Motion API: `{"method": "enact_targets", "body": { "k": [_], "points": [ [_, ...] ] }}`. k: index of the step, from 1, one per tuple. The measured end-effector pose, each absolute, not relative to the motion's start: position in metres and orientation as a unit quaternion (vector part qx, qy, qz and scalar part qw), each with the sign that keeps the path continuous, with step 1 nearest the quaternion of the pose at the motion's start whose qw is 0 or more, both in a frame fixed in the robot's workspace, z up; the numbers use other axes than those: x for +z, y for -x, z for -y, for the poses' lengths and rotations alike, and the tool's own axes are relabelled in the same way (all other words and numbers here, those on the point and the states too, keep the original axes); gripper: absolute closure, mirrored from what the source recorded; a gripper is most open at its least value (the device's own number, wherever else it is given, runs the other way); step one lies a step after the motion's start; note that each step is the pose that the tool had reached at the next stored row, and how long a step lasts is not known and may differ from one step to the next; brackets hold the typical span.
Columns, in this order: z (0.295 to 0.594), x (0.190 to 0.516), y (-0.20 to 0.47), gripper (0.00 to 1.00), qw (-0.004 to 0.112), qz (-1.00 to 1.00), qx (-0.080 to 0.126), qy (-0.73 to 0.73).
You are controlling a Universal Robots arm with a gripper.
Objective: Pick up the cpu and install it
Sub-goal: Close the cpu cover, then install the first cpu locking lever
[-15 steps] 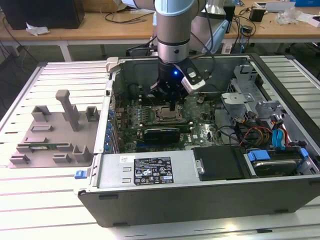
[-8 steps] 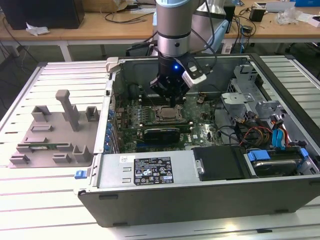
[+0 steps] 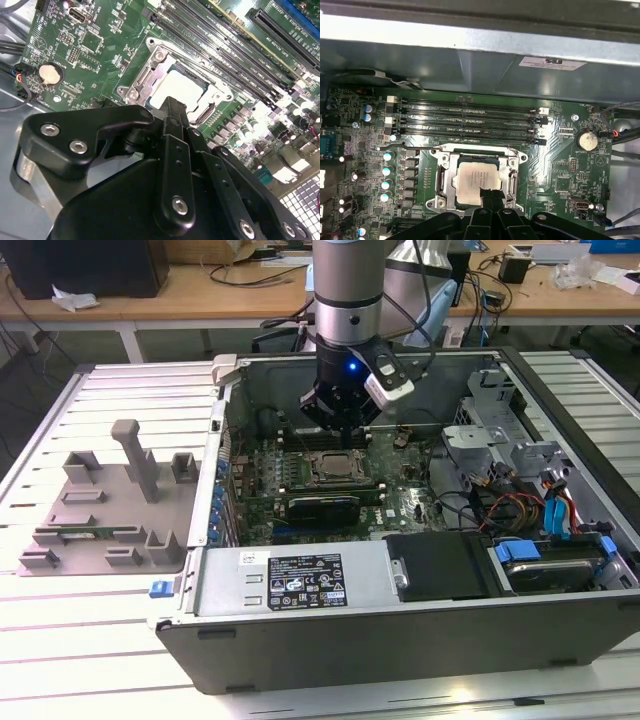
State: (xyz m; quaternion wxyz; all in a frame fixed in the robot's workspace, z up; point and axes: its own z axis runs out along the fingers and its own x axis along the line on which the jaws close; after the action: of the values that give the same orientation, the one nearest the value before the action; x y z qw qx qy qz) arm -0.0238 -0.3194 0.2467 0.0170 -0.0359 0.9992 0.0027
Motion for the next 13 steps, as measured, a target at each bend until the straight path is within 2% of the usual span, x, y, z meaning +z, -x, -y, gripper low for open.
{"method": "enact_targets", "body": {
  "k": [13],
  "points": [
    [0.3194, 0.2468, 0.0260, 0.89, 0.017, -0.999, 0.003, 0.036]
  ]
}}
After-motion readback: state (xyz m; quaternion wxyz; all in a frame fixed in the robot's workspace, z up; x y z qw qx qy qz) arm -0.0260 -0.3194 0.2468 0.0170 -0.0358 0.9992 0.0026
